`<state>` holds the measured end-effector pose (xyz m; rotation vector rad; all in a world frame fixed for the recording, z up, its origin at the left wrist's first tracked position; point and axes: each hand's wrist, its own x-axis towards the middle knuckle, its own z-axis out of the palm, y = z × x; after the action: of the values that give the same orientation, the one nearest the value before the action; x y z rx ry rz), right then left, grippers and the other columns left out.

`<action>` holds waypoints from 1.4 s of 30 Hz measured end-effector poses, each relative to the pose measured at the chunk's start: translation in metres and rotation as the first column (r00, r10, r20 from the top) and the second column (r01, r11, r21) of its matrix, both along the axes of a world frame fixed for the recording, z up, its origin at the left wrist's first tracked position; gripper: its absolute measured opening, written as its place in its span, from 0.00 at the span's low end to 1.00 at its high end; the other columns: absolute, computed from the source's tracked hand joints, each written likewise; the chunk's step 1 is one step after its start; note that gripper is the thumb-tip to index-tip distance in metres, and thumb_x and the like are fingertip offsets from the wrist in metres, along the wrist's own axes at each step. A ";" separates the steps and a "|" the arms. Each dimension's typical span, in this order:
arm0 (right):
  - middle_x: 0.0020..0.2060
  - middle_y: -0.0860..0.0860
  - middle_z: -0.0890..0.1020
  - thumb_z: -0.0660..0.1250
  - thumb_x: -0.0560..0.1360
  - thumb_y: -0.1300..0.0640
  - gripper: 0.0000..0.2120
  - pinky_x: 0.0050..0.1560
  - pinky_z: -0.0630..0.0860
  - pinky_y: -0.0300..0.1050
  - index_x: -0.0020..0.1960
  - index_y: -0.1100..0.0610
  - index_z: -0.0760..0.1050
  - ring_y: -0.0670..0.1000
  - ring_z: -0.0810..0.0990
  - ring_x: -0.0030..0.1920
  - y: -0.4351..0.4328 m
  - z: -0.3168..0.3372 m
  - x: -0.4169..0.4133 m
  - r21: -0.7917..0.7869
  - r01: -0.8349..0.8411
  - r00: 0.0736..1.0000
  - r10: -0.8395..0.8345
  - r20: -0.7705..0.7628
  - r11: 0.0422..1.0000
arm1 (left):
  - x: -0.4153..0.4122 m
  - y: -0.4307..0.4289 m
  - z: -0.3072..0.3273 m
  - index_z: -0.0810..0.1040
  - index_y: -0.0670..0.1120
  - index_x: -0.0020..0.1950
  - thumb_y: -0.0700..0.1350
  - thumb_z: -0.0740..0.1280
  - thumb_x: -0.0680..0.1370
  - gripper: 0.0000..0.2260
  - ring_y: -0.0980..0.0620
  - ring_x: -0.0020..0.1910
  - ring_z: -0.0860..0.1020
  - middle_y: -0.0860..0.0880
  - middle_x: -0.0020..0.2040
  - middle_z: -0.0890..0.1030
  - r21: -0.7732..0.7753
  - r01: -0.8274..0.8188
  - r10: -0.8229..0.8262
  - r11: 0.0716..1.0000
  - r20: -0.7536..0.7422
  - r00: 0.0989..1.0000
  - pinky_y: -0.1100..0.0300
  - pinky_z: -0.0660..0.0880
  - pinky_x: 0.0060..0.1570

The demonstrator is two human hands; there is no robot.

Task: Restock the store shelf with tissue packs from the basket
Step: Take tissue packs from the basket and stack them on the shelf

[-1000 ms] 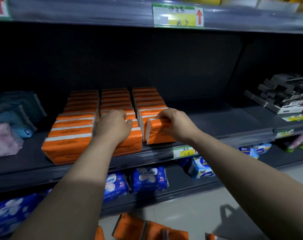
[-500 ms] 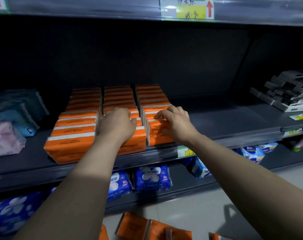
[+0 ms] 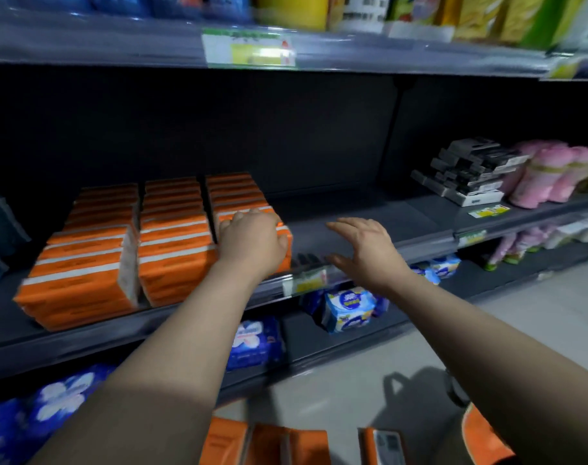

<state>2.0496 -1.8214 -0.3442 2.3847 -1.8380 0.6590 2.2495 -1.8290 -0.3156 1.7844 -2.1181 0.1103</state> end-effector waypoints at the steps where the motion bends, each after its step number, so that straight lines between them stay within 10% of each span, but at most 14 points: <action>1: 0.67 0.52 0.74 0.70 0.72 0.50 0.27 0.70 0.60 0.51 0.69 0.53 0.71 0.54 0.70 0.68 0.009 -0.001 -0.015 0.003 0.027 1.000 -0.027 -0.004 1.000 | -0.015 0.003 -0.001 0.78 0.49 0.59 0.54 0.62 0.76 0.15 0.41 0.59 0.75 0.44 0.58 0.79 -0.006 0.033 -0.033 0.999 0.011 0.999 0.51 0.70 0.56; 14: 0.60 0.53 0.80 0.68 0.73 0.48 0.25 0.63 0.70 0.49 0.69 0.49 0.70 0.57 0.75 0.62 0.168 -0.052 -0.261 0.359 0.552 0.827 -0.551 -0.114 0.753 | -0.230 0.070 -0.063 0.78 0.49 0.57 0.53 0.61 0.76 0.14 0.43 0.56 0.76 0.46 0.56 0.79 0.084 0.506 -0.512 0.858 0.075 0.856 0.52 0.73 0.52; 22: 0.62 0.52 0.79 0.69 0.73 0.51 0.26 0.62 0.72 0.47 0.70 0.50 0.69 0.55 0.75 0.63 0.227 -0.111 -0.341 0.587 0.584 0.746 -0.655 -0.117 0.561 | -0.344 0.110 -0.159 0.76 0.45 0.56 0.47 0.62 0.75 0.12 0.42 0.57 0.76 0.44 0.56 0.77 0.377 0.628 -0.693 0.681 0.052 0.719 0.51 0.74 0.52; 42: 0.65 0.51 0.75 0.65 0.75 0.56 0.22 0.59 0.71 0.43 0.69 0.52 0.70 0.52 0.75 0.63 0.230 -0.174 -0.408 0.650 0.534 0.675 -0.735 0.058 0.541 | -0.433 0.116 -0.281 0.77 0.49 0.54 0.44 0.60 0.78 0.08 0.48 0.54 0.76 0.48 0.55 0.79 0.551 0.435 -0.702 0.712 0.548 0.454 0.57 0.72 0.50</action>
<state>1.6413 -1.5910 -0.5180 1.5633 -3.2217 0.4371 1.8161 -1.7128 -0.5962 1.0768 -3.4391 0.3525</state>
